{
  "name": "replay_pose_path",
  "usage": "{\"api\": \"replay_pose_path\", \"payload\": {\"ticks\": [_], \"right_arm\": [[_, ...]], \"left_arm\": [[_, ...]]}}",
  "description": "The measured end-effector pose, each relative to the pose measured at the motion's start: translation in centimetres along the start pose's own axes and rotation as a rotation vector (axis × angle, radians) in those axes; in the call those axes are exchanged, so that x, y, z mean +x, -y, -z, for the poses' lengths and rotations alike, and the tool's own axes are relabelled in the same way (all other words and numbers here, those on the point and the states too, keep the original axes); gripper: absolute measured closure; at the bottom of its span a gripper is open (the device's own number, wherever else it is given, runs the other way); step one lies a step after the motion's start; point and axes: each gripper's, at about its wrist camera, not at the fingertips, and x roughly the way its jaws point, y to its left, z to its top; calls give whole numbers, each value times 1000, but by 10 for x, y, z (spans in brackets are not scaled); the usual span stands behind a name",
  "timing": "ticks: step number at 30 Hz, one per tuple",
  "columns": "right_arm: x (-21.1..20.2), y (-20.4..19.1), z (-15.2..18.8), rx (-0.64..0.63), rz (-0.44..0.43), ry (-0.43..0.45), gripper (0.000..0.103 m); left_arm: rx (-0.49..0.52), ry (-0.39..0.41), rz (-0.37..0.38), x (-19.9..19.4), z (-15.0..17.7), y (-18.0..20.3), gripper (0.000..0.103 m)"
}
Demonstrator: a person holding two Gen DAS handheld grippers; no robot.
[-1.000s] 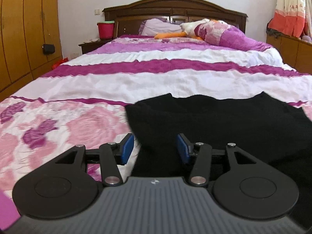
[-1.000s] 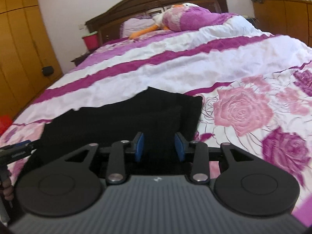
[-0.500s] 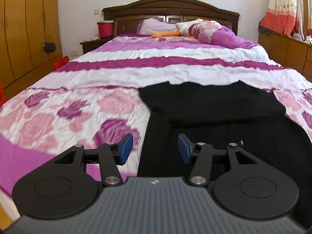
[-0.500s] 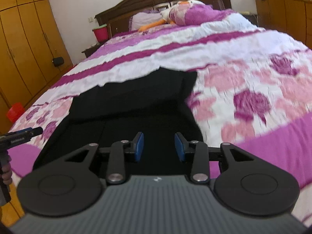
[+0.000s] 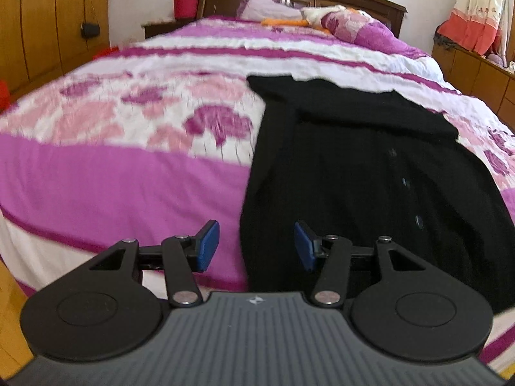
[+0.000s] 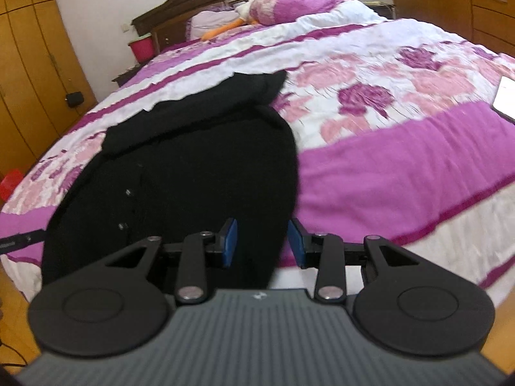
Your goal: Fold small clothes
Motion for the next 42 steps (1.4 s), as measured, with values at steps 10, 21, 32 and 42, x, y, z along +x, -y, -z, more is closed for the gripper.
{"api": "replay_pose_path", "payload": {"ticks": [10, 21, 32, 42], "right_arm": [[3, 10, 29, 39, -43, -57, 64], [-1, 20, 33, 153, -113, -42, 63], [9, 9, 50, 95, -116, -27, 47], [10, -1, 49, 17, -169, -2, 52]], "left_arm": [[-93, -99, 160, 12, 41, -7, 45], [-63, -109, 290, 12, 45, 6, 46], [-81, -109, 250, 23, 49, 4, 45], [-80, -108, 294, 33, 45, 11, 45]]}}
